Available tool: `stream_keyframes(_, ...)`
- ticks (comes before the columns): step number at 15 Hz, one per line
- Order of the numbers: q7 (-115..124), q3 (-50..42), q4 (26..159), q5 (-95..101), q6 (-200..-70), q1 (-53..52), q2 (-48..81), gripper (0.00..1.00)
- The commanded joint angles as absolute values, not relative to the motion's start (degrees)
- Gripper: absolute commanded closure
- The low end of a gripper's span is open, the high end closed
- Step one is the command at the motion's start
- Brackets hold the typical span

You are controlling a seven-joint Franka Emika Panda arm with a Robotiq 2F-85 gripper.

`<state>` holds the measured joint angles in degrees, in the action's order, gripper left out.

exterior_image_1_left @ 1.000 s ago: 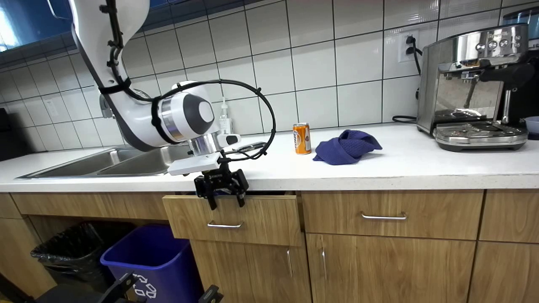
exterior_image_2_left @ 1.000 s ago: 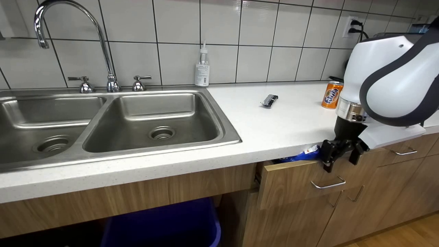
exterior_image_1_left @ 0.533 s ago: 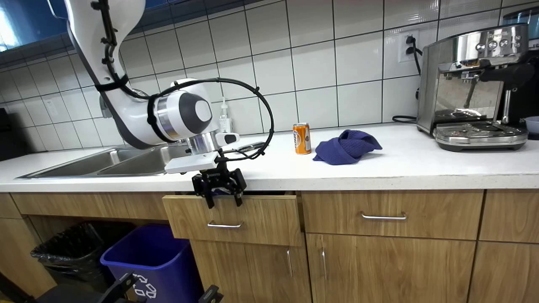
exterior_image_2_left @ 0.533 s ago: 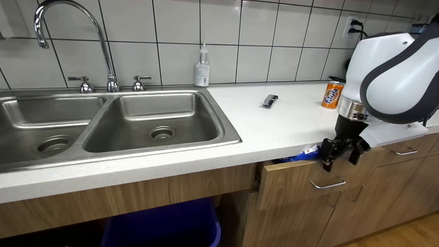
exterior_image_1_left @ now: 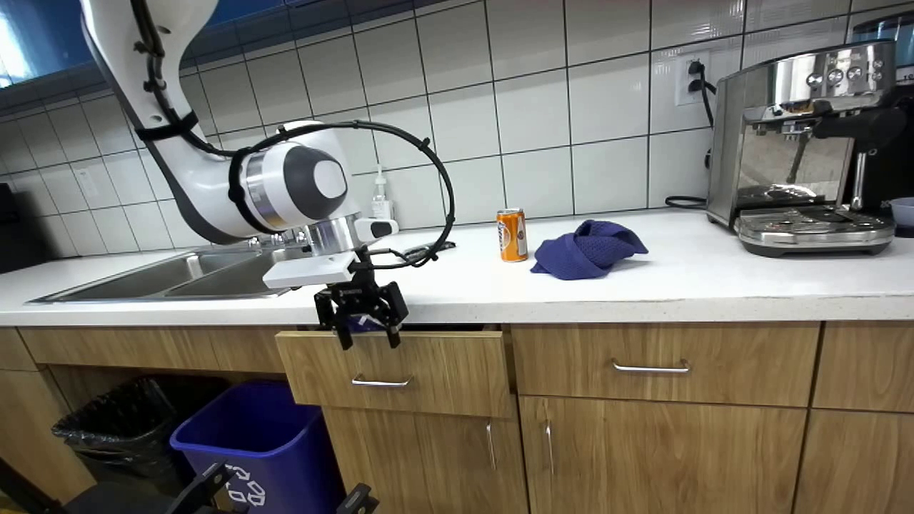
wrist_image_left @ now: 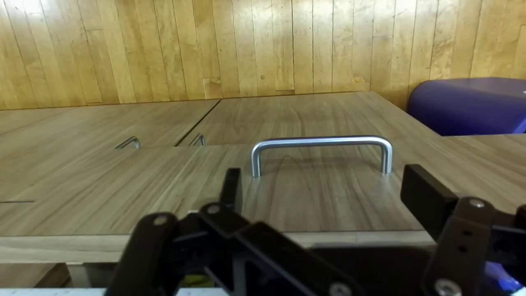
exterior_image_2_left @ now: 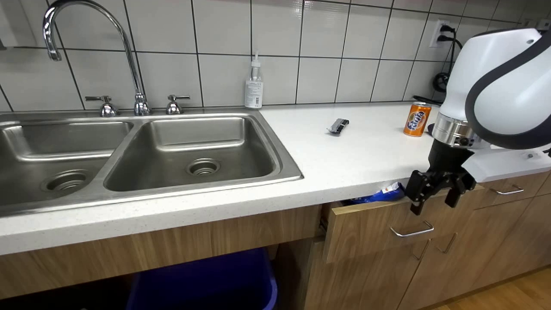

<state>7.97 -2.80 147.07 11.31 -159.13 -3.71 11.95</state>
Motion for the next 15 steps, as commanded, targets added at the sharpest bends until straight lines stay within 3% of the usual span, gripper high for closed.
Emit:
stream_keyframes(1, 7.0, -1.5, 151.0, 9.3, -157.3, -3.7, 5.5, 0.00)
stream_keyframes(7, 7.5, 0.9, 158.6, 8.0, -153.6, -3.9, -7.7, 0.00)
stream_keyframes(15, 9.8, 4.0, 158.8, 5.9, -145.1, -3.6, -16.5, 0.00)
